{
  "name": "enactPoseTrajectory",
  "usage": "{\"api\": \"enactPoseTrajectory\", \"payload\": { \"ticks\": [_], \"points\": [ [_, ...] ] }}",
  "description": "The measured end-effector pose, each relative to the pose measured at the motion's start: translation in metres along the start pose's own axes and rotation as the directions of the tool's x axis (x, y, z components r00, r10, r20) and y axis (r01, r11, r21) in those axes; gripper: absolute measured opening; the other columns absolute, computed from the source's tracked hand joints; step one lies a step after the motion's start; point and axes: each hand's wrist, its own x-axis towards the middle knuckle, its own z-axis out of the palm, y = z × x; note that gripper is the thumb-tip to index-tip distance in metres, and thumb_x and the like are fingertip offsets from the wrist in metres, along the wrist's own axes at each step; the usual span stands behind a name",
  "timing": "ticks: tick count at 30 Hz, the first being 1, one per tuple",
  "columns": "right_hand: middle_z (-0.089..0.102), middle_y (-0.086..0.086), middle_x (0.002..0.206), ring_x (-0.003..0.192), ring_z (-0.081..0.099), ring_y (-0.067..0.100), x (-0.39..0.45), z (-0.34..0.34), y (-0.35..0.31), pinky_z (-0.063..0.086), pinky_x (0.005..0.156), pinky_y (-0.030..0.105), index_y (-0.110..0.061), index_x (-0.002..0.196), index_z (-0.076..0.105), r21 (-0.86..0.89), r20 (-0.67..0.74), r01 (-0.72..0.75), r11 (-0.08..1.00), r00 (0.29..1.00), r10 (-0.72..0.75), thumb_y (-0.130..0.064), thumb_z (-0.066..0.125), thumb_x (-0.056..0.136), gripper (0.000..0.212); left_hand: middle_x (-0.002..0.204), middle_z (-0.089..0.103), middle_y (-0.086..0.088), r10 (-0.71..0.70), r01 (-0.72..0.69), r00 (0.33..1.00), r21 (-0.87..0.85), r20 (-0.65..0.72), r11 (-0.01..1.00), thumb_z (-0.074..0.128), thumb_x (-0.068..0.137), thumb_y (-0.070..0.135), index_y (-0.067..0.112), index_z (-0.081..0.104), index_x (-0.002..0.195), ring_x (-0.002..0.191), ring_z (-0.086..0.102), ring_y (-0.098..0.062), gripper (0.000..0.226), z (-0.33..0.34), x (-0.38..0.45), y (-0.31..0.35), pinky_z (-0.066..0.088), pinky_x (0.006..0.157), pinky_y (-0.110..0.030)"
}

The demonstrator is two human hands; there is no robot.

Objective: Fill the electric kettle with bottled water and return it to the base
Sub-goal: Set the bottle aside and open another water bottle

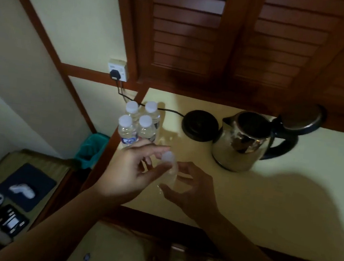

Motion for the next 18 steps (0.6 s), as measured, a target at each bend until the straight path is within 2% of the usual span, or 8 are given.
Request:
{"api": "enactPoseTrajectory", "payload": {
  "ticks": [2, 4, 6, 9, 13, 15, 18],
  "points": [
    [0.075, -0.016, 0.109, 0.104, 0.073, 0.004, -0.01, -0.025, 0.004, 0.061, 0.091, 0.025, -0.029, 0.111, 0.067, -0.011, -0.021, -0.019, 1.0, 1.0, 0.019, -0.034, 0.096, 0.074, 0.048, 0.102, 0.063, 0.007, 0.087, -0.086, 0.993, -0.015, 0.08, 0.996, 0.069, 0.096, 0.036, 0.024, 0.071, 0.124, 0.083, 0.064, -0.015, 0.03, 0.017, 0.013, 0.013, 0.051, 0.067, -0.022],
    [0.075, -0.016, 0.107, 0.101, 0.074, 0.003, -0.02, -0.047, 0.01, 0.061, 0.09, 0.024, -0.034, 0.109, 0.06, -0.036, -0.055, -0.038, 0.999, 0.998, 0.036, -0.031, 0.095, 0.074, 0.05, 0.105, 0.064, 0.004, 0.173, -0.175, 0.973, -0.003, 0.156, 0.985, 0.066, 0.098, 0.038, 0.021, 0.069, 0.125, 0.083, 0.064, -0.014, 0.032, 0.035, 0.026, 0.024, 0.052, 0.065, -0.025],
    [0.075, -0.015, 0.111, 0.102, 0.074, 0.004, -0.029, -0.07, 0.016, 0.061, 0.09, 0.027, -0.032, 0.117, 0.06, -0.035, -0.098, -0.06, 0.998, 0.994, 0.056, -0.03, 0.094, 0.075, 0.054, 0.107, 0.064, 0.005, 0.237, -0.248, 0.946, 0.023, 0.222, 0.968, 0.064, 0.097, 0.042, 0.019, 0.067, 0.126, 0.082, 0.063, -0.011, 0.037, 0.054, 0.04, 0.031, 0.052, 0.066, -0.024],
    [0.074, -0.017, 0.12, 0.109, 0.073, 0.004, -0.039, -0.099, 0.024, 0.06, 0.091, 0.025, -0.034, 0.13, 0.062, -0.038, -0.144, -0.057, 0.998, 0.988, 0.051, -0.036, 0.088, 0.076, 0.061, 0.108, 0.062, 0.012, 0.257, -0.29, 0.905, 0.048, 0.338, 0.956, 0.065, 0.097, 0.045, 0.025, 0.065, 0.126, 0.085, 0.06, -0.007, 0.035, 0.081, 0.058, 0.046, 0.047, 0.068, -0.016],
    [0.076, -0.015, 0.12, 0.11, 0.073, 0.005, -0.049, -0.125, 0.043, 0.062, 0.089, 0.033, -0.024, 0.127, 0.073, -0.068, -0.171, -0.059, 0.996, 0.984, 0.047, -0.038, 0.084, 0.077, 0.053, 0.11, 0.057, 0.019, 0.282, -0.353, 0.855, 0.089, 0.434, 0.931, 0.055, 0.096, 0.058, 0.033, 0.061, 0.126, 0.089, 0.057, -0.005, 0.04, 0.108, 0.072, 0.064, 0.045, 0.068, -0.014],
    [0.075, -0.014, 0.119, 0.109, 0.073, 0.006, -0.052, -0.134, 0.051, 0.062, 0.087, 0.029, -0.021, 0.126, 0.073, -0.069, -0.171, -0.061, 0.996, 0.984, 0.049, -0.032, 0.085, 0.079, 0.05, 0.109, 0.056, 0.02, 0.301, -0.391, 0.835, 0.112, 0.46, 0.914, 0.056, 0.096, 0.058, 0.033, 0.061, 0.125, 0.087, 0.056, -0.004, 0.038, 0.116, 0.076, 0.068, 0.044, 0.067, -0.013],
    [0.074, -0.019, 0.121, 0.11, 0.072, 0.005, -0.053, -0.143, 0.057, 0.058, 0.088, 0.021, -0.031, 0.126, 0.071, -0.07, -0.147, -0.048, 0.996, 0.988, 0.038, -0.021, 0.087, 0.08, 0.05, 0.107, 0.055, 0.022, 0.308, -0.433, 0.81, 0.154, 0.498, 0.888, 0.056, 0.095, 0.058, 0.037, 0.059, 0.125, 0.086, 0.056, -0.004, 0.037, 0.119, 0.081, 0.076, 0.045, 0.068, -0.012]
  ]
}}
